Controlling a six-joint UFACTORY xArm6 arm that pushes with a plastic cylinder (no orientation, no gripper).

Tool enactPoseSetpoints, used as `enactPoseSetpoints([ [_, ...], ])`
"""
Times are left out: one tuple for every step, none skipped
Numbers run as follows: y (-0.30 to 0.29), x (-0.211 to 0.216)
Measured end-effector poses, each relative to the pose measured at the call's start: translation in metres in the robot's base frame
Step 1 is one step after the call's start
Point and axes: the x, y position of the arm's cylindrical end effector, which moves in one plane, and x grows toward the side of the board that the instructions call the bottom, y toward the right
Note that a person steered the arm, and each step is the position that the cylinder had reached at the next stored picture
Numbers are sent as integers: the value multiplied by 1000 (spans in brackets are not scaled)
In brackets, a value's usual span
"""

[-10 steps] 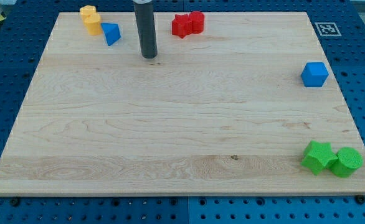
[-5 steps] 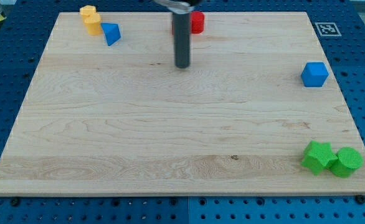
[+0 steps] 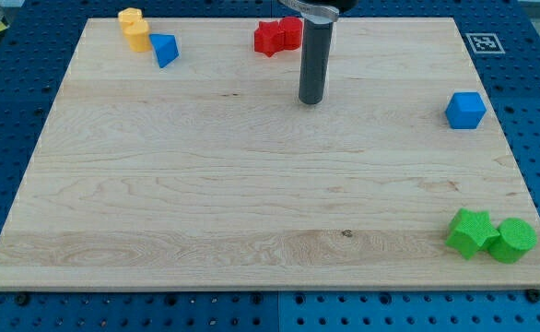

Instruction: Move your arm below the blue cube

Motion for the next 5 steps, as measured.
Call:
enactPoseSetpoints([
  [0,0],
  [0,0],
  [1,0],
  [7,5],
  [58,31],
])
